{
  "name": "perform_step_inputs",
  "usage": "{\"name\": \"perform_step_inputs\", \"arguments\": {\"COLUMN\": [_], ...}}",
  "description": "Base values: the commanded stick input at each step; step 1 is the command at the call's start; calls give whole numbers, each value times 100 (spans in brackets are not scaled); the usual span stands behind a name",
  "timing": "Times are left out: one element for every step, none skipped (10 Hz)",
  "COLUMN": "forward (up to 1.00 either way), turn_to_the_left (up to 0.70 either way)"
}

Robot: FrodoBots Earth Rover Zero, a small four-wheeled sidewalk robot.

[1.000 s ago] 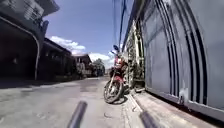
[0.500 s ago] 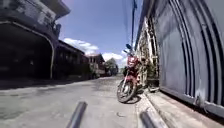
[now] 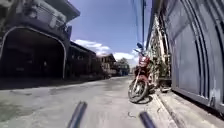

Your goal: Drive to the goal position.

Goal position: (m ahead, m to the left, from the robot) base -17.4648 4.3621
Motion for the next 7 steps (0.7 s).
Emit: {"name": "perform_step_inputs", "arguments": {"forward": [0, 0, 0, 2, 10, 32, 61], "turn_to_the_left": [70, 70, 70, 70, 61, 41, 34]}}
